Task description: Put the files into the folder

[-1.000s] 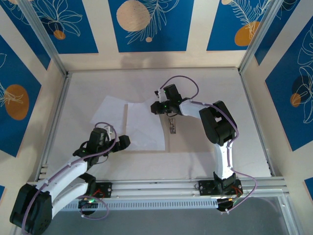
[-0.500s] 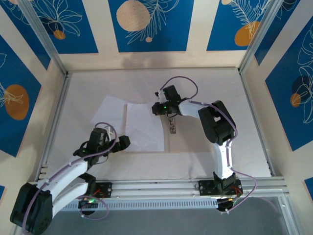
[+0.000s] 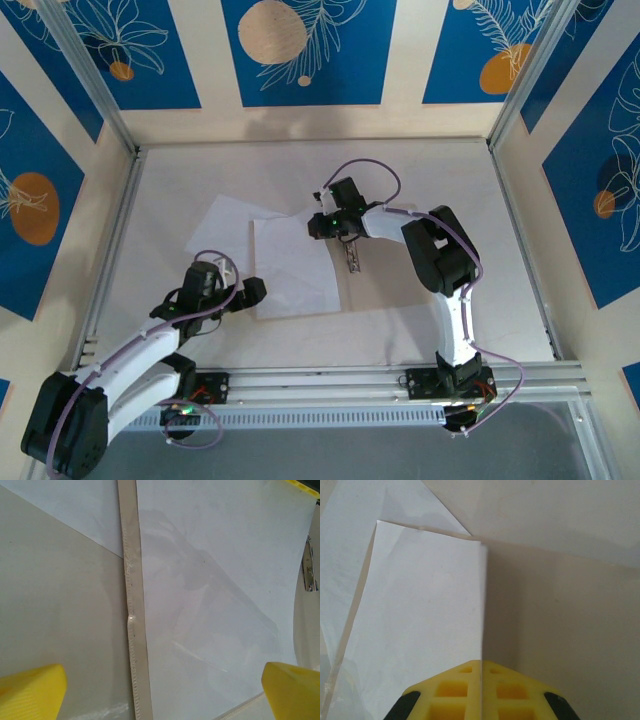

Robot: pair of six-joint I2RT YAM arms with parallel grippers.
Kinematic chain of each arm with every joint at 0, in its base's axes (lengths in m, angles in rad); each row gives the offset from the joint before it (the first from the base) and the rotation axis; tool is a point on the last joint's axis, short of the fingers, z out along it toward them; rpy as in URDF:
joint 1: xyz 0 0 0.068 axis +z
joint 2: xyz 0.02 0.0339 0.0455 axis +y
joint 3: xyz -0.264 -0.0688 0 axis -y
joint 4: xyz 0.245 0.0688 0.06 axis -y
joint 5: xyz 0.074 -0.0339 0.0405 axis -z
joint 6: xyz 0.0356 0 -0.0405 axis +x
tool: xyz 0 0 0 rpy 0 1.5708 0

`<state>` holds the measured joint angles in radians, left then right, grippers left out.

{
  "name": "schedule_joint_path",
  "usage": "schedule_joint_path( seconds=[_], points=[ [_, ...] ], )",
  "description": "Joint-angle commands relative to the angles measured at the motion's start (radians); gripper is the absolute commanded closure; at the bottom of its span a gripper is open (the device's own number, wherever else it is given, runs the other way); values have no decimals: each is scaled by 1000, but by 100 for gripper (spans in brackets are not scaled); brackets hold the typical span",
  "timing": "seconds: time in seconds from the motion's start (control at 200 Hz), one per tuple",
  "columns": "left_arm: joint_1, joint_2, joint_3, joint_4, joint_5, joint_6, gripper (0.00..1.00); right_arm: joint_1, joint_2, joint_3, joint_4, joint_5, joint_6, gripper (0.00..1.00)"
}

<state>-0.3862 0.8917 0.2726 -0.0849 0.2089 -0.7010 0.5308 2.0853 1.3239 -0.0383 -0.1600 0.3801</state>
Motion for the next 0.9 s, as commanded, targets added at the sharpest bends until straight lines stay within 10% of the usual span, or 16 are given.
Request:
schedule_joint_path(
  seconds=[0.0,0.485,0.895],
  points=[
    [17,3,-9,24,13,-4,0,7,0,13,-3,-41,11,93],
    [18,-79,70,-81,-32,44,0,-49,-259,17,-250,7,36,46],
    [-104,100,327,-136,-23,47,2,-194,-452,-328,-194,63,316,43]
  ],
)
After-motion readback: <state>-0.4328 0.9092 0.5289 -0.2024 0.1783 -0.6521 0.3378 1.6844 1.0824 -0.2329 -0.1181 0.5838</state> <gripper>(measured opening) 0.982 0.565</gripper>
